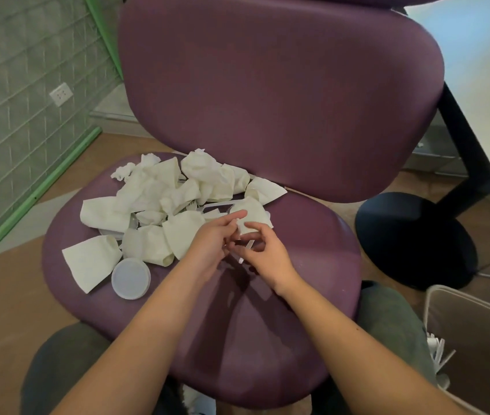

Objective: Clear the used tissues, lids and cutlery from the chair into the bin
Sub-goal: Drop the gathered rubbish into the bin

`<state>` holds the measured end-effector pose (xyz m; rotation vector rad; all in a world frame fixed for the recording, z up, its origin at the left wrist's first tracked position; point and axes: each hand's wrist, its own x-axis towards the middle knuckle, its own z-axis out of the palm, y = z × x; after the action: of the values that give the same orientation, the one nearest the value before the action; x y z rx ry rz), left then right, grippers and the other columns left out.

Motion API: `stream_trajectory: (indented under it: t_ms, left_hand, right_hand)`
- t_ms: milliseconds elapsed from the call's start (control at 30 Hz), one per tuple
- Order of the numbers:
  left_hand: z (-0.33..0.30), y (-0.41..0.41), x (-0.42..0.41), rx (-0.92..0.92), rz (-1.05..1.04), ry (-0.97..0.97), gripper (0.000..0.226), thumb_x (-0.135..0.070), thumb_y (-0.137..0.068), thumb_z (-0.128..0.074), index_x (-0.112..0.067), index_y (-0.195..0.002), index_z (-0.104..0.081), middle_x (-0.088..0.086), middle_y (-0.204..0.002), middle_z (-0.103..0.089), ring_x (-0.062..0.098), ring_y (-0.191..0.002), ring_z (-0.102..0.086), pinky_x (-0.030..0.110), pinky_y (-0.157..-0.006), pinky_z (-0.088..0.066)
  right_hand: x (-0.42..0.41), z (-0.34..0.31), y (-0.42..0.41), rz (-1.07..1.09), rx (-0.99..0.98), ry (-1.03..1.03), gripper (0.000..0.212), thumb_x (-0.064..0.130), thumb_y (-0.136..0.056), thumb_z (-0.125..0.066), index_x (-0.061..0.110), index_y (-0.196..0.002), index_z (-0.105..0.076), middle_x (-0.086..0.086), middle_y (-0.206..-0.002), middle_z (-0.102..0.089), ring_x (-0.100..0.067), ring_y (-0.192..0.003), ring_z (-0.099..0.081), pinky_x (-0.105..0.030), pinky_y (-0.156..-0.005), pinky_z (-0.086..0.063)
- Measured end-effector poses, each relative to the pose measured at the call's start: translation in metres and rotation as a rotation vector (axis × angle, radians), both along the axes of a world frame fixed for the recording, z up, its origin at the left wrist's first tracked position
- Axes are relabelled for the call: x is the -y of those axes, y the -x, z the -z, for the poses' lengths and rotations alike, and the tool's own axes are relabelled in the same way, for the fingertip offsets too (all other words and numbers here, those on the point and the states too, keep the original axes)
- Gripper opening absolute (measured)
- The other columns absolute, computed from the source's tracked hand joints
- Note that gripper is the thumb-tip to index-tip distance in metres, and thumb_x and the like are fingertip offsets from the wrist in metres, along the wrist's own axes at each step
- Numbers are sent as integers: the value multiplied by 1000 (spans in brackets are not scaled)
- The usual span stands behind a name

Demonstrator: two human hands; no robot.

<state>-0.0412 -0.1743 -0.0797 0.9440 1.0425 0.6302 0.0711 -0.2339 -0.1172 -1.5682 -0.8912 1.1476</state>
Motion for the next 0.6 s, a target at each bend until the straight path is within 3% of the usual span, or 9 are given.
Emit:
stream_trajectory:
  t_ms: [67,167,233,333,433,500,600]
  left_hand:
    - [-9,1,2,38,25,43,33,-2,-98,-42,-15,-114,-68,-2,-73,-51,5,-64,-49,15,-58,-41]
    - [-29,1,6,116,80,80,29,-4,-98,-43,-16,-109,-68,0,-75,-56,4,-67,-52,13,-60,-43]
    - [-41,3,5,163,60,82,29,-4,-99,-43,-16,-109,-67,1,-72,-55,6,-67,-50,16,-64,-42]
    - [-51,11,-1,130,-25,-11,32,-4,-99,-42,-19,-108,-69,0,-77,-53,7,-71,-49,20,-68,-40]
    - [-47,17,-6,-143,-65,-185,38,0,-95,-42,-22,-111,-69,-8,-89,-58,6,-85,-53,20,-75,-43]
    - [-36,17,-5,-313,-37,-282,39,3,-92,-43,-22,-107,-69,-4,-92,-58,11,-84,-52,22,-70,-42]
    - [-17,9,6,-318,-3,-258,29,1,-93,-47,-17,-105,-67,4,-84,-59,15,-74,-56,19,-62,-44]
  right_hand:
    - [-3,-1,4,-46,18,-34,54,8,-79,-74,34,-122,-53,1,-109,-61,-11,-72,-54,-23,-65,-48]
    - [-5,-6,8,-107,130,-56,26,3,-86,-63,26,-98,-58,2,-95,-57,3,-64,-55,-13,-64,-45]
    - [-6,-8,11,-78,143,-35,10,12,-91,-63,17,-83,-60,1,-82,-58,-4,-62,-54,-20,-64,-45]
    - [-6,-11,8,32,112,-39,24,19,-91,-67,23,-67,-63,6,-66,-60,-8,-60,-51,-25,-62,-44]
    - [-4,-17,-3,164,-54,-65,10,12,-86,-72,21,-85,-70,3,-69,-63,-6,-61,-54,-26,-65,-48]
    - [-2,-23,-9,244,-178,-80,17,9,-84,-74,14,-97,-65,-7,-72,-61,-10,-61,-55,-21,-59,-48]
    - [-1,-29,-11,290,-282,-85,14,6,-85,-72,9,-94,-61,-10,-74,-65,-14,-64,-59,-21,-53,-50]
